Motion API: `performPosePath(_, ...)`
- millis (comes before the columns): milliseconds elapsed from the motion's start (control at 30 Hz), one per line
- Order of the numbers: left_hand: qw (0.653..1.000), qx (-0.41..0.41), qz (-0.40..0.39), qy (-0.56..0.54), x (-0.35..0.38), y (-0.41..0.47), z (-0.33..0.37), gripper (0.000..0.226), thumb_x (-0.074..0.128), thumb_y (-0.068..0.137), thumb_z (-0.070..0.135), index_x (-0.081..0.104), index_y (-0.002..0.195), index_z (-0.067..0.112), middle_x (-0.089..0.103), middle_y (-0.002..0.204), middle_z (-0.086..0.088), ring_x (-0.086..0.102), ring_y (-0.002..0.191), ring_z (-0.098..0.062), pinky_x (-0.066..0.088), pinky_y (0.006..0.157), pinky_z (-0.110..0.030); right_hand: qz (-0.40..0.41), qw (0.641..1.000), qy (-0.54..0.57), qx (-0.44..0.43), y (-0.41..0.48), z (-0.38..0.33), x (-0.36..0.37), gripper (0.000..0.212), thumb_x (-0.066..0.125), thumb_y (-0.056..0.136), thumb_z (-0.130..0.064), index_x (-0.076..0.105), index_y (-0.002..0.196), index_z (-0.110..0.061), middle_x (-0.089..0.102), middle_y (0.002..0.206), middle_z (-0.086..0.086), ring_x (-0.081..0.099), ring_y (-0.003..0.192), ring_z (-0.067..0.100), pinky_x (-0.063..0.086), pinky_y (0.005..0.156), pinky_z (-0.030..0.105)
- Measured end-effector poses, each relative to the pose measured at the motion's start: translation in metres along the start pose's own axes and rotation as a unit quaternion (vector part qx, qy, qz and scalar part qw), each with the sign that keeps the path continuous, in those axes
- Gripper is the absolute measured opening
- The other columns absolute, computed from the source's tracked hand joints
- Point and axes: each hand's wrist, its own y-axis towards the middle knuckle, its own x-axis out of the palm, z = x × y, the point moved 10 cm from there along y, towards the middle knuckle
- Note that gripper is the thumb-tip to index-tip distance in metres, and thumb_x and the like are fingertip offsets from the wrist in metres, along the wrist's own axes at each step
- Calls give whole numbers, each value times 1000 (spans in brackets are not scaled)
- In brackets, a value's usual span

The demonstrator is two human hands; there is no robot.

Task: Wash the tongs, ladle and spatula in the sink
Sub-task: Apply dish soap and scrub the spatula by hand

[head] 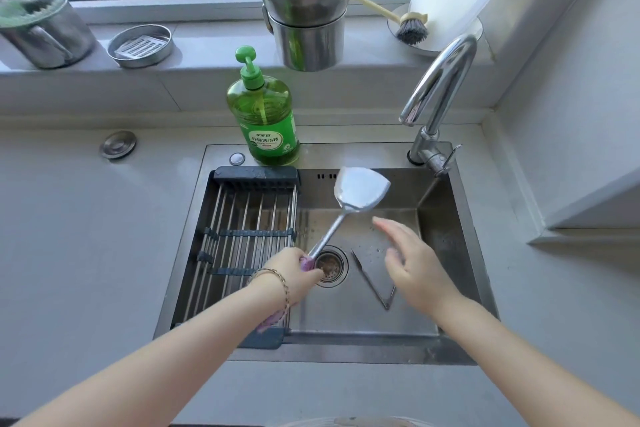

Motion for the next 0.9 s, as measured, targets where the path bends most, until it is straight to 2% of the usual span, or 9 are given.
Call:
performPosePath(67,990,2,0,138,-9,1,-2,22,60,87,36,56,88,14,52,71,1,48,56,-14,49,59,-26,-48,991,-91,-87,9,-21,26,71,37,77,6,25,145,-7,21,146,-10,18,139,7,2,110,4)
performPosePath(167,955,41,48,291,-23,-5,17,31,54,88,45,61,93,15,62,81,-3,63,77,-21,53,75,-30,-89,961,-228,-128,11,-33,68,88,42,74,9,0,149,-7,-6,157,0,-9,145,15,-16,111,18)
performPosePath(300,915,82,68,389,-25,-16,30,32,44,90,44,61,99,18,66,93,-1,65,90,-22,51,77,-30,-128,944,-220,-211,-9,-50,113,91,51,62,6,16,146,2,16,155,12,11,145,25,-9,116,26)
performPosePath(367,915,62,66,393,-30,-19,22,32,45,89,50,57,85,20,60,76,2,63,79,-21,50,72,-28,-77,944,-266,-180,1,-30,97,89,53,62,3,20,145,5,18,153,14,20,143,31,-3,117,34)
performPosePath(467,919,57,70,384,-30,-19,22,33,46,89,50,52,77,20,47,60,5,56,66,-19,50,66,-26,-1,940,-330,-83,8,-6,69,95,60,64,-4,11,145,7,15,153,22,8,143,35,-7,119,36)
performPosePath(533,923,69,75,370,-25,-20,30,27,45,90,43,53,78,20,54,66,3,60,72,-21,48,67,-26,-44,941,-296,-159,-8,-26,93,95,59,48,-5,26,137,7,39,142,25,20,135,35,3,115,36)
performPosePath(600,929,75,88,352,-23,-19,33,23,42,90,37,52,79,19,63,82,-1,64,82,-23,48,71,-27,-67,934,-260,-235,-21,-41,103,84,45,51,-6,32,134,4,46,138,21,26,132,29,6,115,32)
performPosePath(767,938,73,125,314,-33,-19,37,25,41,91,36,57,86,18,60,80,-2,64,82,-24,50,71,-28,21,952,-283,-119,5,-16,58,88,54,49,-4,30,133,4,41,138,23,22,133,32,1,114,35)
performPosePath(900,968,48,97,225,-32,-17,31,28,49,86,36,50,64,19,54,63,2,54,65,-23,43,62,-24,-22,925,-280,-254,-16,-46,81,80,32,58,-7,28,137,2,27,146,17,20,137,31,6,117,36)
